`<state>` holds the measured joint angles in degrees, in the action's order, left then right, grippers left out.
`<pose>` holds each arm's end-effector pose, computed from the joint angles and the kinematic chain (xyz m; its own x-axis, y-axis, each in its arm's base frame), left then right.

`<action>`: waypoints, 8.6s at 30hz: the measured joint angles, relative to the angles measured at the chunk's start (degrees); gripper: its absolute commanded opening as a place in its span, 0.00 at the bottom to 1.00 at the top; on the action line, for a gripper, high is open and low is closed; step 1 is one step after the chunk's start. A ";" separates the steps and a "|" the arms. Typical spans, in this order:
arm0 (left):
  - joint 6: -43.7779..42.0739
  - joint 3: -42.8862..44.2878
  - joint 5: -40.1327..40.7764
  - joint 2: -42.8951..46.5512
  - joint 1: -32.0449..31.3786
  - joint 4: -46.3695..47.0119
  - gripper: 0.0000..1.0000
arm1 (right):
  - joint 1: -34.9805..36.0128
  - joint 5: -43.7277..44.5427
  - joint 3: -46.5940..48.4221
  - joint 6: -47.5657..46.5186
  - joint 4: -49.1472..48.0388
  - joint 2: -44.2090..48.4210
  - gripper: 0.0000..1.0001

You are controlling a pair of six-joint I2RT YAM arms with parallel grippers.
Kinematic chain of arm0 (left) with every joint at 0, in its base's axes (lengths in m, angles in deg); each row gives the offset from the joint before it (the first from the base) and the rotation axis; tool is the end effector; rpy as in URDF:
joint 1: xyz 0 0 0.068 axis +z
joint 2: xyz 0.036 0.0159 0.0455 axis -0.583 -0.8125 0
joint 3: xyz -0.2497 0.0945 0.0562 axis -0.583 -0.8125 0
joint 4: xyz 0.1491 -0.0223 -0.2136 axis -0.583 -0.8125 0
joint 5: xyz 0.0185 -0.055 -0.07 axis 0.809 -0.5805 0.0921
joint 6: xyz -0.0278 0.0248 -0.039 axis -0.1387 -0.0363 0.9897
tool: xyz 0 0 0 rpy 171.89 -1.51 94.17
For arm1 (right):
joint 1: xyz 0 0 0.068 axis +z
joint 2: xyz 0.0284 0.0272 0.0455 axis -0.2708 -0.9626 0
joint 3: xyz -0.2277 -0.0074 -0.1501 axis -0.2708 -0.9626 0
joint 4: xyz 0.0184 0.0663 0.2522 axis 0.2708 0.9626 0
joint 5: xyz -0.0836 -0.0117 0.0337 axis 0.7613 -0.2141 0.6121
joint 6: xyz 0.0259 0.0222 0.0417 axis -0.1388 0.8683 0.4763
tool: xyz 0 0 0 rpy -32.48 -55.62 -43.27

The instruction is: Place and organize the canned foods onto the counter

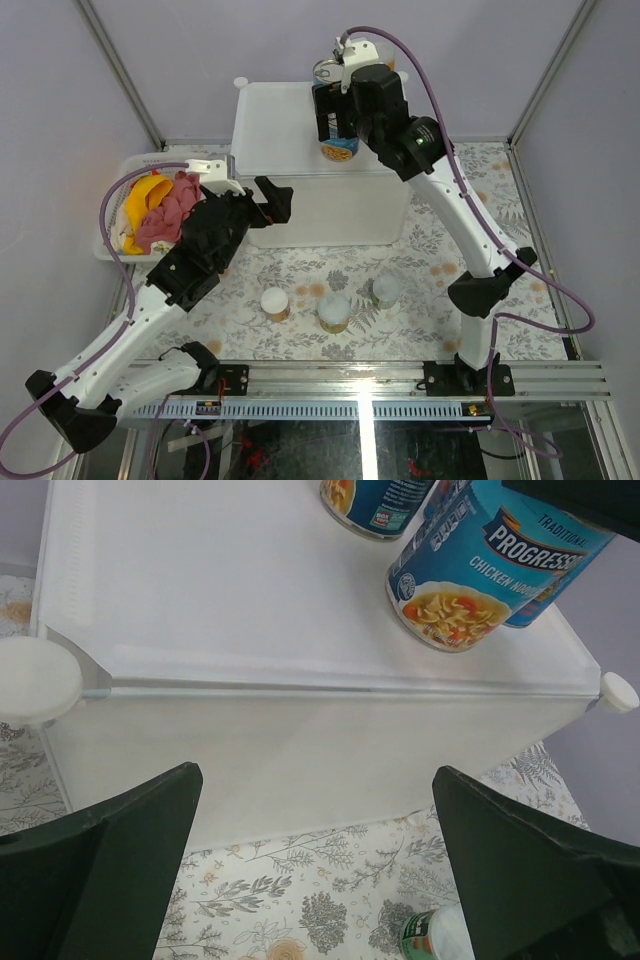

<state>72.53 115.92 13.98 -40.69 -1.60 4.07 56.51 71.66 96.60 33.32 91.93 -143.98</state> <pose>0.1736 -0.1165 0.3894 -0.1791 -0.3044 -0.9356 0.2433 0.9077 -0.3419 0.3089 0.2516 0.5120 -0.2011 -0.0077 -0.9796 -0.3576 0.9315 0.0661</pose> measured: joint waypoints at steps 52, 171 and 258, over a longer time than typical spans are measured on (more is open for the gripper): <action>0.68 -1.03 0.00 0.66 0.00 1.66 1.00 | -1.88 -1.90 1.70 2.54 -5.68 -4.92 0.06; 1.79 -10.16 -17.53 9.38 0.00 -1.79 1.00 | 19.54 16.59 -84.41 29.09 -6.32 52.78 1.00; 2.86 -13.42 -19.93 7.93 0.00 -1.95 1.00 | 13.90 8.35 -100.56 24.57 -19.74 44.68 0.14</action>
<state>75.39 102.50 -5.95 -32.75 -1.60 2.13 70.41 80.01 -3.96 57.89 72.19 -99.31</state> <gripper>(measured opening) 0.997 0.721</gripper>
